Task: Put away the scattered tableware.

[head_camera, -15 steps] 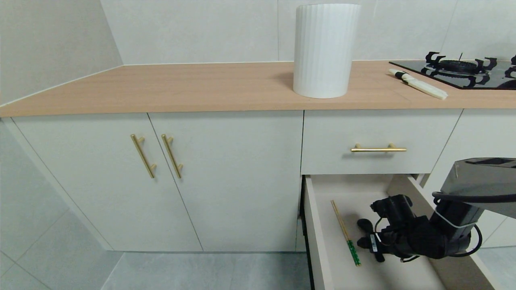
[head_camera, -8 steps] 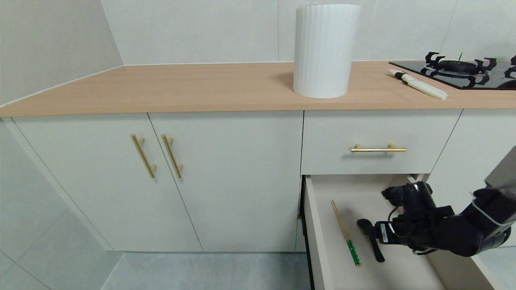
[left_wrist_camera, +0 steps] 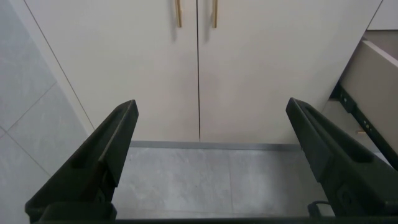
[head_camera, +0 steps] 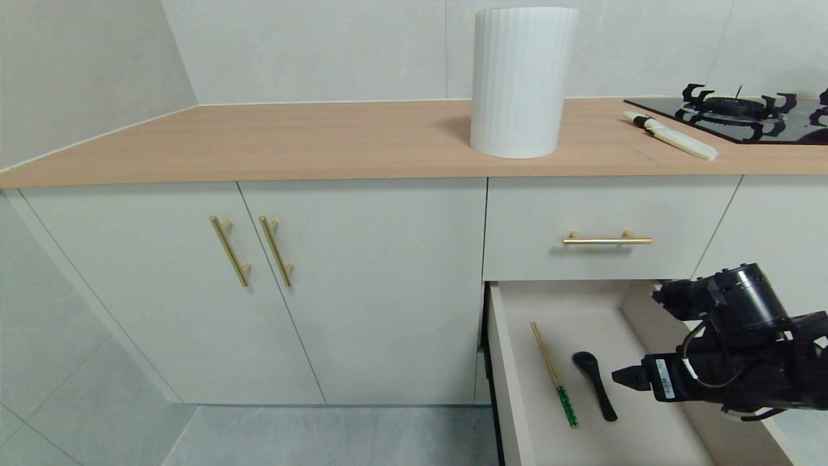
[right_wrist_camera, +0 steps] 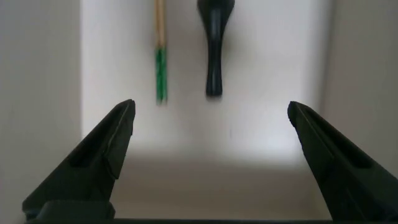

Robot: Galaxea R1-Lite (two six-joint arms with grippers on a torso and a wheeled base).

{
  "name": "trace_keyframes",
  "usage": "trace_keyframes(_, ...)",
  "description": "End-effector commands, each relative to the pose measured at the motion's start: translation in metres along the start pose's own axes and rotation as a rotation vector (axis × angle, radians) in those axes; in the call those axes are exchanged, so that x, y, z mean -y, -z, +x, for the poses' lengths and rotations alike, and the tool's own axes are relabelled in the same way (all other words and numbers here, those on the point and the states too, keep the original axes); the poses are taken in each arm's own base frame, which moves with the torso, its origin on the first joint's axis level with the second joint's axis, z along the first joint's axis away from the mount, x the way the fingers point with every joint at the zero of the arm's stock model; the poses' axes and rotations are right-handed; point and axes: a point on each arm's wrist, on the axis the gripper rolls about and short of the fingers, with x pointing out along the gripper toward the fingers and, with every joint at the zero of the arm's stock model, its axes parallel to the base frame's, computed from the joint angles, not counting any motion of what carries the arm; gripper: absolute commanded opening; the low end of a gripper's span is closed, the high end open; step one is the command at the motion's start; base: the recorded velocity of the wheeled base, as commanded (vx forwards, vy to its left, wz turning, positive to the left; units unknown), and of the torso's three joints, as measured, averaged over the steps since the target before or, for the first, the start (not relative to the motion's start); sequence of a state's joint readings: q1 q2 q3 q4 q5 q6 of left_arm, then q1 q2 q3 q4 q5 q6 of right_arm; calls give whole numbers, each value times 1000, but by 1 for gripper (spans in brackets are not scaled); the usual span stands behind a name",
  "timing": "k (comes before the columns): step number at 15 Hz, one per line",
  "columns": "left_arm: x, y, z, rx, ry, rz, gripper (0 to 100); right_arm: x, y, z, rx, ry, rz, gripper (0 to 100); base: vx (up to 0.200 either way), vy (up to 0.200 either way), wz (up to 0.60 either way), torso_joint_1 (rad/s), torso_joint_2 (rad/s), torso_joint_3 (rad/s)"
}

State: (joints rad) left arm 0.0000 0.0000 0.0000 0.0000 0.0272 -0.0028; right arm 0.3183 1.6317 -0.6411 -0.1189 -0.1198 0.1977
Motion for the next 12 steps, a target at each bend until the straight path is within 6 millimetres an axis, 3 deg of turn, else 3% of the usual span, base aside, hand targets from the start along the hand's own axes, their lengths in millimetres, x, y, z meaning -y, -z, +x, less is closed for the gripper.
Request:
trace_keyframes(1,0,0,0,0,0,7,100,-5,-4,-37,94,-45,-18,100,0,0,0,0,0,0)
trace_keyframes(4,0,0,0,0,0,1,100,-10,-2,-57,120,-80,-44,100,0,0,0,0,0,0)
trace_keyframes(8,0,0,0,0,0,0,100,-13,1,-61,111,-89,-59,100,0,0,0,0,0,0)
trace_keyframes(12,0,0,0,0,0,0,100,-14,3,-61,108,-93,-67,100,-200,0,0,4,-4,7)
